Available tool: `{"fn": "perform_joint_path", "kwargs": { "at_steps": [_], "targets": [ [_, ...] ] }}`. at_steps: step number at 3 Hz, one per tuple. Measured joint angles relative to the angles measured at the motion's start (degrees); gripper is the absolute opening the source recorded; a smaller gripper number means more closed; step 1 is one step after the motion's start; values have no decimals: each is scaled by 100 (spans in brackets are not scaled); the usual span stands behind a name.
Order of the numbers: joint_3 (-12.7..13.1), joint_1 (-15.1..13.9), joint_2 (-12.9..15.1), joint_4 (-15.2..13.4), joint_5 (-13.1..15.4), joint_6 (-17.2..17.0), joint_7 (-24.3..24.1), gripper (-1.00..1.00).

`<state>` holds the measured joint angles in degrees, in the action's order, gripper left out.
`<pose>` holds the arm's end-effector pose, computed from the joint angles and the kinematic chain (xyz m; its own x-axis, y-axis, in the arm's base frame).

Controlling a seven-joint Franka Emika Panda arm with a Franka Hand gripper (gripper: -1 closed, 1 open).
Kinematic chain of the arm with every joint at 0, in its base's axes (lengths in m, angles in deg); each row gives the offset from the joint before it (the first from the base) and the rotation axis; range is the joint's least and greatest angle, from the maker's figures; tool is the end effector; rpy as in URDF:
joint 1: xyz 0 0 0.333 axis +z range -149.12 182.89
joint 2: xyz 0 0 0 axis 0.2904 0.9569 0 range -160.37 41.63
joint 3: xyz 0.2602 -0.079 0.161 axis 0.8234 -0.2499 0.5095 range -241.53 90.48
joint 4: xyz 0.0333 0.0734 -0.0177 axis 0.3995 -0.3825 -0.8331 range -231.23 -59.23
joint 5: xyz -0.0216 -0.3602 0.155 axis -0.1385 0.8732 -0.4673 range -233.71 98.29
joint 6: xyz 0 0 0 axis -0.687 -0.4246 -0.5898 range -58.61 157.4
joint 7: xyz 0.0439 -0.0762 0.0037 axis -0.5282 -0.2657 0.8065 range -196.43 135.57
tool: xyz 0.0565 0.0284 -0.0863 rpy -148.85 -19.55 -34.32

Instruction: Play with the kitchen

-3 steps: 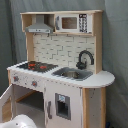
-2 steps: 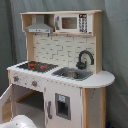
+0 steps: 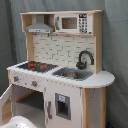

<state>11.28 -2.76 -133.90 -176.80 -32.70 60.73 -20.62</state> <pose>0.1215 0.5269 0.4128 0.4075 0.8205 -0.4009 -0.0804 0.4695 0.8792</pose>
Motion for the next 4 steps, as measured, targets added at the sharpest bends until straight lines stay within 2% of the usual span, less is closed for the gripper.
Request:
{"fn": "perform_joint_path", "kwargs": {
  "at_steps": [1, 4],
  "targets": [
    [-212, 312, 0, -388, 0, 357, 7, 100],
    [-632, 431, -3, -1515, 1, 1782, -161, 100]
  ]
}}
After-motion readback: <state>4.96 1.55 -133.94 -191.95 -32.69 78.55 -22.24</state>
